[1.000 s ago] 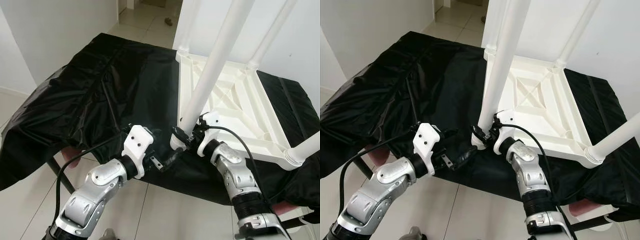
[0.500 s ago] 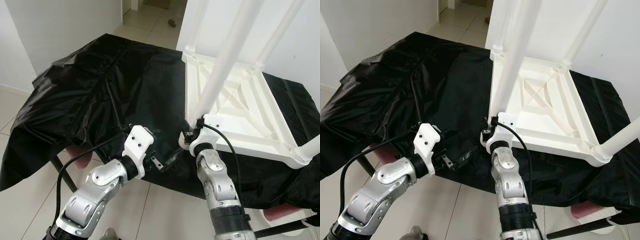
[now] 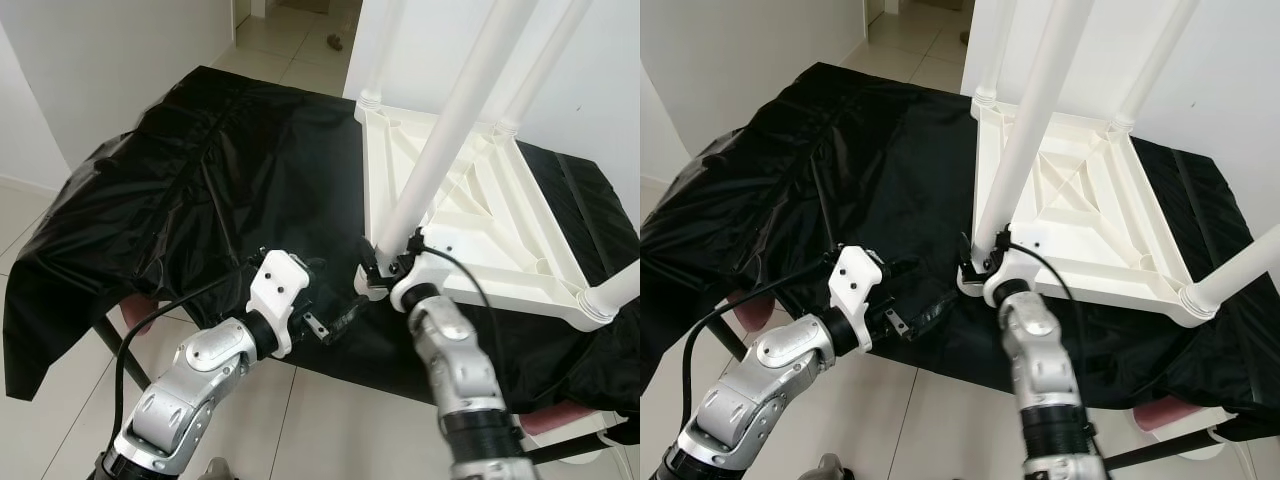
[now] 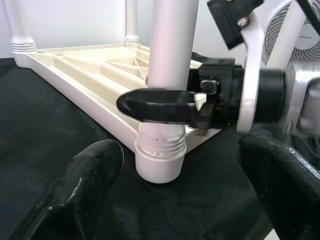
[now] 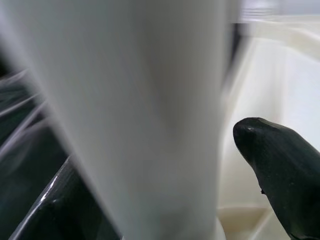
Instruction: Building children table
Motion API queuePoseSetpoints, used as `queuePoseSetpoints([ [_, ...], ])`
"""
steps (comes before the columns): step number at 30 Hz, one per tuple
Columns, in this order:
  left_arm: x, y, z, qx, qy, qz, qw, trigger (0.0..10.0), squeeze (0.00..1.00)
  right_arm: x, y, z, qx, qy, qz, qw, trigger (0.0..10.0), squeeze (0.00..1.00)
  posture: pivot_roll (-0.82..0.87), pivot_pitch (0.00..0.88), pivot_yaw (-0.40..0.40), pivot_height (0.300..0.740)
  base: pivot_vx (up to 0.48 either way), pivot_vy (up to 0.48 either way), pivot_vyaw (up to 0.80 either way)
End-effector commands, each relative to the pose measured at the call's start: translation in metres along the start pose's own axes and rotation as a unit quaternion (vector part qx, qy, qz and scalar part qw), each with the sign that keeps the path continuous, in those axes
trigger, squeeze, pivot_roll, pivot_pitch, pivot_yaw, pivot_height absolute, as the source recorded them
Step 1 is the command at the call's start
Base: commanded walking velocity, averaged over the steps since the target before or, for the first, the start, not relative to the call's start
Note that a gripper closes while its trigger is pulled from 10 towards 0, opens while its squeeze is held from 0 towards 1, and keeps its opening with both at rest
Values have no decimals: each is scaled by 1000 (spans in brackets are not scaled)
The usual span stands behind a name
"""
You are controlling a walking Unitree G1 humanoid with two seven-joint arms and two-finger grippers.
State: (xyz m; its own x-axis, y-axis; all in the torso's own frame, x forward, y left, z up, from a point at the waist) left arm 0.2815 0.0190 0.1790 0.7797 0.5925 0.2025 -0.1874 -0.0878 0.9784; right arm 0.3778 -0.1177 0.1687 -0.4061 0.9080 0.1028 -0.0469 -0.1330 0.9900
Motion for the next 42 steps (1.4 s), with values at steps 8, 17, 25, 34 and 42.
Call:
queuePoseSetpoints([
  [8,-2,-1,2,0,-17,2,1000,10000,0,8,-28,-3,82,188,-48,978,10000,0,132,71,-124,740,0,0,0],
  [17,1,0,1,0,-8,3,1000,10000,0,11,-30,11,84,216,-53,971,2353,0,149,75,-121,740,0,0,0],
  [25,3,1,1,0,-6,6,1000,10000,0,13,-43,11,99,233,-32,967,0,0,147,78,-115,740,0,0,0],
  [34,2,2,1,0,-8,4,1000,10000,0,11,-46,8,91,221,-25,971,4627,0,140,81,-113,740,0,0,0],
  [42,-2,2,1,-1,-16,-2,1000,10000,0,12,-31,6,48,141,-6,989,10000,0,117,97,-114,740,0,0,0],
])
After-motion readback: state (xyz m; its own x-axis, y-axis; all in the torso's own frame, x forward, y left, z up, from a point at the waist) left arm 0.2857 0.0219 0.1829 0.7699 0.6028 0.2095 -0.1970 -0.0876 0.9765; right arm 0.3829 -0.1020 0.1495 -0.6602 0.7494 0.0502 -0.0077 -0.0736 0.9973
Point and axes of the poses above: a point about 5 cm out from each wrist's last joint towards the gripper, its own z axis pointing out of the wrist towards the gripper, its own y axis along the axis of the wrist's last joint, x = y × z, the point moved 6 cm from there along z, pointing out of the wrist towards the gripper, and after that the axes turned 7 degrees about z, right-handed, at the moved point
